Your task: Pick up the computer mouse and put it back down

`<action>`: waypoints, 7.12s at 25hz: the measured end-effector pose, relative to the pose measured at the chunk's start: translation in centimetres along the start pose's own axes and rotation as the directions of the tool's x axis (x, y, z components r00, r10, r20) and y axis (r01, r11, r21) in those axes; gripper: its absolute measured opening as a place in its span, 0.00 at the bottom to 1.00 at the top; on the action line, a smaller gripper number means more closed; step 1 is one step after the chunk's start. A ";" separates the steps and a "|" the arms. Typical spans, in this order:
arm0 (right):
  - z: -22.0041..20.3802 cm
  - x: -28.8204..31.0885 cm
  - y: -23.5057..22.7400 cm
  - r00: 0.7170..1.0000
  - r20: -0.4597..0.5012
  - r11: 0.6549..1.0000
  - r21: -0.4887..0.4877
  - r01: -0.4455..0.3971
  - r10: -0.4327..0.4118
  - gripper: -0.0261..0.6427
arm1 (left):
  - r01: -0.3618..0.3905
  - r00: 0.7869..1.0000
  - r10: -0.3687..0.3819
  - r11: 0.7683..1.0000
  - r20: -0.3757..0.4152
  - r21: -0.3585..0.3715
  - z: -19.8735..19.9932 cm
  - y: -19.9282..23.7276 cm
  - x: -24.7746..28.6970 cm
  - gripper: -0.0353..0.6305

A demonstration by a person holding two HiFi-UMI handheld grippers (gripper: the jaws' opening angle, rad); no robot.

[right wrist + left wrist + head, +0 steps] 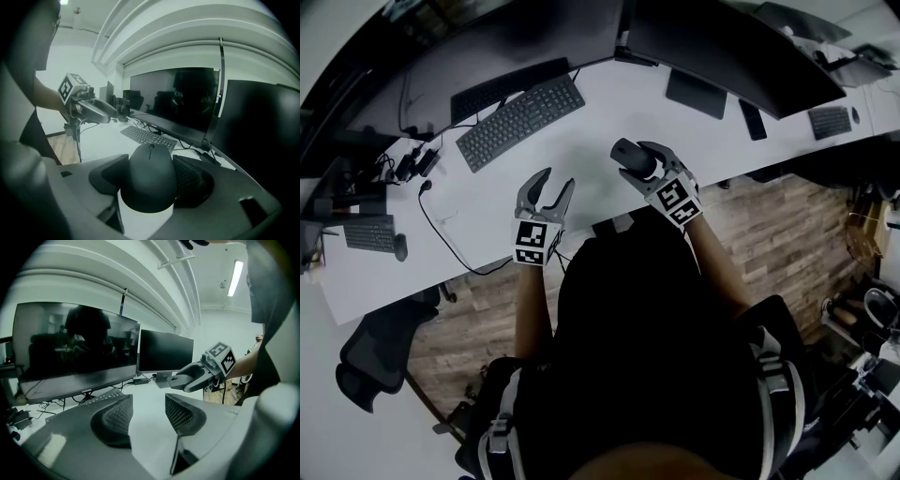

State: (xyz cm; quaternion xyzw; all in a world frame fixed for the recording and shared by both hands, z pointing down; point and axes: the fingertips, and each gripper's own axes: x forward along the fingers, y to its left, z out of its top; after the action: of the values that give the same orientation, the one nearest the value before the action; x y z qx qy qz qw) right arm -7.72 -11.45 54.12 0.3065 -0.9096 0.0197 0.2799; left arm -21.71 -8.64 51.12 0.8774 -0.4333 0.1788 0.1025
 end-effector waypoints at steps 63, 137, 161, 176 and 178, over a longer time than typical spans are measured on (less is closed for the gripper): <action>-12.2 -4.2 -13.5 0.975 -0.015 0.975 0.010 -0.220 0.221 0.48 | -0.194 0.974 0.183 0.978 -0.134 -0.074 4.1 -11.6 11.1 0.36; -24.1 1.8 -12.0 0.940 -0.202 0.962 0.059 -0.267 0.273 0.51 | -0.186 0.971 0.174 0.980 -0.163 -0.067 3.8 -13.6 12.5 0.36; -18.3 0.0 -13.0 0.975 -0.125 0.982 0.055 -0.180 0.185 0.56 | -0.190 0.981 0.187 0.980 -0.061 -0.051 6.0 -10.1 10.9 0.36; -13.2 -1.7 -12.5 0.994 -0.090 0.998 0.021 -0.061 0.062 0.55 | -0.123 0.992 0.122 0.992 -0.029 -0.022 5.7 -7.9 9.5 0.36; -12.5 -1.8 -12.1 0.995 -0.094 0.999 0.010 -0.043 0.044 0.56 | -0.114 0.993 0.114 0.993 -0.029 -0.019 5.3 -7.5 9.1 0.36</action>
State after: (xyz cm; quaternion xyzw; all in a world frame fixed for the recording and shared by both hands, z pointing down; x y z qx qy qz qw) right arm 6.57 -17.72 62.11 0.2864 -0.9017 0.0437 0.3209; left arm -9.38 -12.48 49.75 0.8475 -0.4830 0.1920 0.1073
